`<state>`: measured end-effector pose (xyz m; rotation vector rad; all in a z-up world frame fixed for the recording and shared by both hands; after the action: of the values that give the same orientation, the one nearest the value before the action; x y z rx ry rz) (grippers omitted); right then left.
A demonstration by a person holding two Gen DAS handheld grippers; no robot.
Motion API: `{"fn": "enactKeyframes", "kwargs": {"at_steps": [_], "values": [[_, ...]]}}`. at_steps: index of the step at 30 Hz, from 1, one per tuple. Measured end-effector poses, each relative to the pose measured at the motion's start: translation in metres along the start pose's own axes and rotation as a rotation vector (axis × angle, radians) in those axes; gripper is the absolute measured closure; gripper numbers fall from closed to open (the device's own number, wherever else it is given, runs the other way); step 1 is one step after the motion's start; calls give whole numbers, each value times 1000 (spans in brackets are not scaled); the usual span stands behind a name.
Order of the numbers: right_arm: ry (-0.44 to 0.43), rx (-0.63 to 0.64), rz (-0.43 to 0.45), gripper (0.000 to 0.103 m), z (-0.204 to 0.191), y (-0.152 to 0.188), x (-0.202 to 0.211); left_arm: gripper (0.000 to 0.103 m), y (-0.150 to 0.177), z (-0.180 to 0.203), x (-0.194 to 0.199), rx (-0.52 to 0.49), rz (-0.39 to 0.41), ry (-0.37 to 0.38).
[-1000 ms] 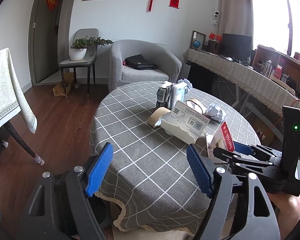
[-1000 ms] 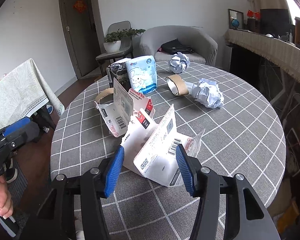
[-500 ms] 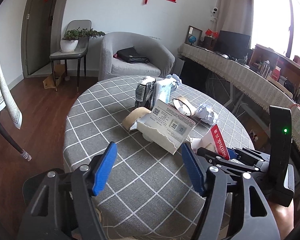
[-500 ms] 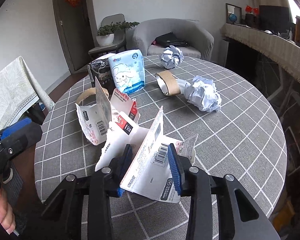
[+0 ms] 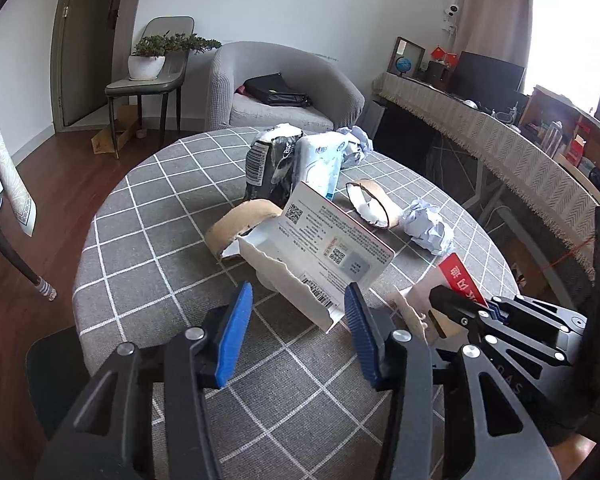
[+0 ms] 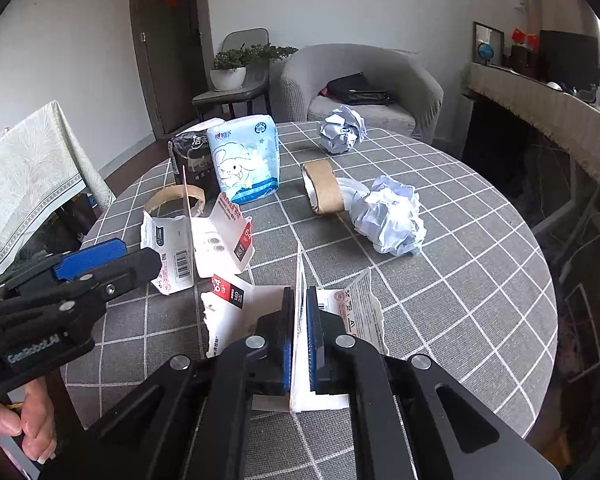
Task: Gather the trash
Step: 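Reach the left tool to the white card packaging and close on it, then carry the packaging with the left tool down into the teal bin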
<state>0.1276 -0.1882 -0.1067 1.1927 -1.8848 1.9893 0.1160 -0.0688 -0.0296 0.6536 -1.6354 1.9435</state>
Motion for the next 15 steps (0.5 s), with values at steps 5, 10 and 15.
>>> {"fn": "enactKeyframes", "kwargs": {"at_steps": [5, 10, 15], "values": [[-28, 8, 4, 99, 7, -2, 3, 76, -1, -1, -12, 27, -33, -1], [-54, 22, 1, 100, 8, -1, 1, 85, -3, -1, -14, 36, -29, -15], [-69, 8, 3, 99, 13, 0, 4, 97, -4, -2, -13, 35, -27, -29]]}}
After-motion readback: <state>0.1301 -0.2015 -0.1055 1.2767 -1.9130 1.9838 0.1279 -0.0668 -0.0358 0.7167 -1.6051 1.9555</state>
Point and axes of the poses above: each gripper's, at about its wrist camera, not at the fingertips, and x roughly against the way its jaws point, z to its right, y to its underside, the point moved 2 cm from there along -x, roughly the way its jaws point, and after that the axes turned 7 degrees about -y, right-handed, at the moved point
